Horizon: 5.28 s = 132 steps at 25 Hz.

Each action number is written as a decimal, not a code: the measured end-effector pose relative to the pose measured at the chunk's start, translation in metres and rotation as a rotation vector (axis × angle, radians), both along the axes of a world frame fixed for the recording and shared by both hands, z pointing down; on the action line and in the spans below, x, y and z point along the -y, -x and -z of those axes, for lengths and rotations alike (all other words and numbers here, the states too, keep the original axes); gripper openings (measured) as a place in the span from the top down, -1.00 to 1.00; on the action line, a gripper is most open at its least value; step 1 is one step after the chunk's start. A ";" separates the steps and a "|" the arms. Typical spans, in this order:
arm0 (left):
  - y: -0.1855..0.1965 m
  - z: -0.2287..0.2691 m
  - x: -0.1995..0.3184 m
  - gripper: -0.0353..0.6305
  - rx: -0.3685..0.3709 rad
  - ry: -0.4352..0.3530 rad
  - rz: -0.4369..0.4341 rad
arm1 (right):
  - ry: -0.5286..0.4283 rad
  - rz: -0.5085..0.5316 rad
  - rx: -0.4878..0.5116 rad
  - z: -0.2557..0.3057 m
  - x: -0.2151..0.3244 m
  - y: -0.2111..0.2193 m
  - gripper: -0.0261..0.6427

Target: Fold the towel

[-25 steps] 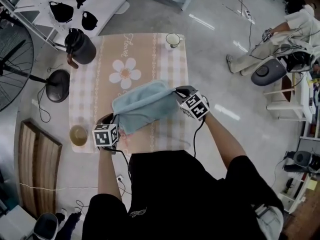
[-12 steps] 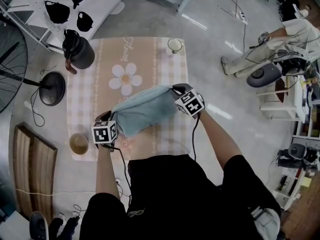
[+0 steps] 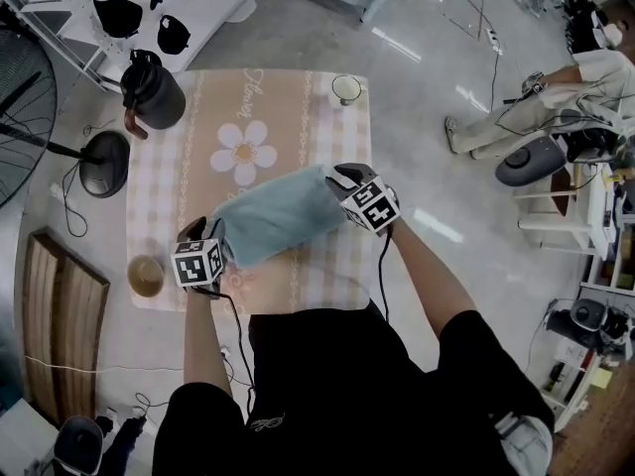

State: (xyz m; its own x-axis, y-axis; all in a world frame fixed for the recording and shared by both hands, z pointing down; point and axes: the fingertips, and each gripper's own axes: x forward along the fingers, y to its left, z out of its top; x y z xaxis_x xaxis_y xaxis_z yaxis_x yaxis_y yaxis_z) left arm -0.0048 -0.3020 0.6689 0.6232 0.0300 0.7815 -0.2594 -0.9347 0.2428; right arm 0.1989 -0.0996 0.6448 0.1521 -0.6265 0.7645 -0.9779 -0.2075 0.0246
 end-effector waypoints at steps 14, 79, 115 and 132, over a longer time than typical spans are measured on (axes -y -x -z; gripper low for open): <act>0.055 0.051 -0.161 0.26 -0.032 -0.100 0.253 | -0.159 0.380 0.035 0.024 -0.062 0.033 0.45; -0.144 -0.054 -0.288 0.24 0.158 -0.076 0.397 | 0.213 1.582 0.000 -0.080 -0.004 -0.001 0.32; -0.107 -0.021 -0.321 0.59 -0.051 0.258 0.476 | 0.263 1.603 0.062 -0.047 -0.062 0.019 0.78; -0.062 0.043 -0.253 0.59 -0.248 0.273 0.531 | 0.209 1.478 0.106 0.012 -0.001 0.054 0.79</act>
State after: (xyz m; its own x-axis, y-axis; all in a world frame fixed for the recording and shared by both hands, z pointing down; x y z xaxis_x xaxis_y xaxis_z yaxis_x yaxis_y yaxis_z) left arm 0.0572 -0.0493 0.6259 0.7692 -0.1544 0.6201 -0.5750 -0.5907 0.5661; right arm 0.1450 -0.0981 0.6325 -0.5652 -0.0418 0.8239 -0.2949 0.9429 -0.1545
